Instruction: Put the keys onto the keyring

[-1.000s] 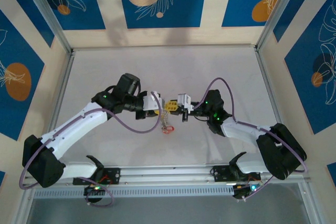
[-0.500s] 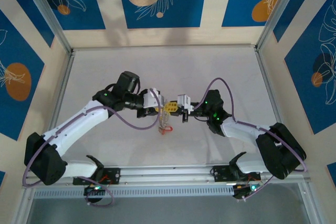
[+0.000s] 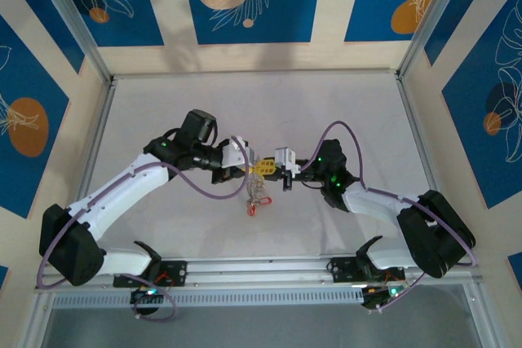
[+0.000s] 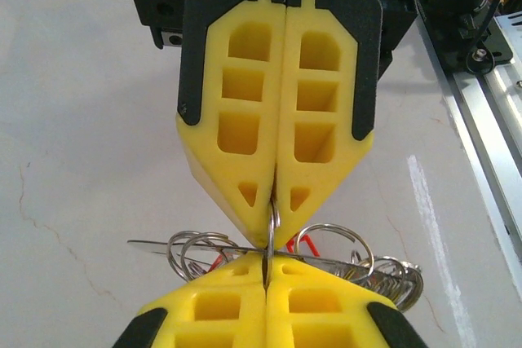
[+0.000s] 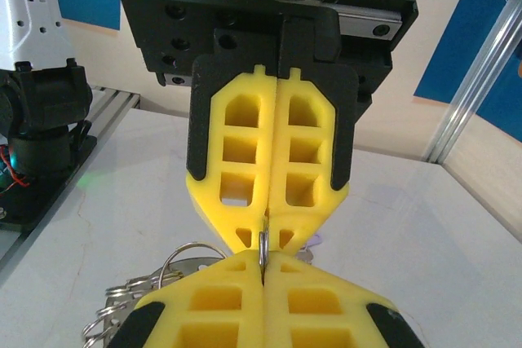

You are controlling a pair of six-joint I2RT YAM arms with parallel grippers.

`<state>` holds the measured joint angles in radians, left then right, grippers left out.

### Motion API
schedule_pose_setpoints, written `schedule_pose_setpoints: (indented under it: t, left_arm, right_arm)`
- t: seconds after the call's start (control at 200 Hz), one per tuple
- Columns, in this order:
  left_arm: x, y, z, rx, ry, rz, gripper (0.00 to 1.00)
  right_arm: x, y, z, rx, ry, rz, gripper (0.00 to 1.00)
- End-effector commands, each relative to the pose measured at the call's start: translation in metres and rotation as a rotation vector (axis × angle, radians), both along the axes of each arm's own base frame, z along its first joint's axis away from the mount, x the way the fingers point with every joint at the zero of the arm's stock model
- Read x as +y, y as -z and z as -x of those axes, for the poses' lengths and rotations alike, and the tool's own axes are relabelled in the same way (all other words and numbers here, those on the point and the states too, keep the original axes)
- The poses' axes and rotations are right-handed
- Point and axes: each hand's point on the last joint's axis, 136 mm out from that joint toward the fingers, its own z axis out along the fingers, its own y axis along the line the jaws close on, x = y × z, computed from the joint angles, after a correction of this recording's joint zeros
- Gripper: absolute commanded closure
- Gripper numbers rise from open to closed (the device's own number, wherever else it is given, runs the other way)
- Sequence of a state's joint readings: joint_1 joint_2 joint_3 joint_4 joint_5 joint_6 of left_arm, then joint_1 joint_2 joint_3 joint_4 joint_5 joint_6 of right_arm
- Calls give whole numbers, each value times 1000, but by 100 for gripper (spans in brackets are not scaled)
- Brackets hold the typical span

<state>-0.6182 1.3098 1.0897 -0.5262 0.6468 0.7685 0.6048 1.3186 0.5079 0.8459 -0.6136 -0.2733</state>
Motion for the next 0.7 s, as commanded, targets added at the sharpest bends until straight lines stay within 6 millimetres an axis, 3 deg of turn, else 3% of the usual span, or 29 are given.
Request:
schedule_pose_setpoints:
  t: [0.0, 0.055, 0.14, 0.22, 0.32, 0.38, 0.605, 0.695]
  left_arm:
    - [-7, -19, 5, 0, 54, 63, 94]
    - [-8, -19, 5, 7, 55, 69, 84]
    - [-10, -22, 7, 13, 71, 84, 79]
    - [-10, -22, 7, 15, 68, 83, 80]
    - [-9, -20, 7, 9, 68, 73, 94]
    - [-8, -19, 7, 6, 64, 70, 95]
    - [-10, -26, 10, 27, 73, 94, 79]
    - [-10, -26, 11, 28, 77, 98, 78]
  right_arm:
    - [6, -12, 2, -59, -21, -24, 100]
    - [7, -12, 2, -61, -19, -24, 100]
    - [7, -12, 2, -61, -13, -23, 100]
    - [7, -12, 1, -62, -9, -23, 100]
    - [7, -12, 2, -60, -7, -26, 100]
    - [7, -12, 1, -63, -5, -27, 100]
    - [8, -7, -3, -73, 31, -8, 100]
    - [8, -7, -4, -82, 43, -6, 100]
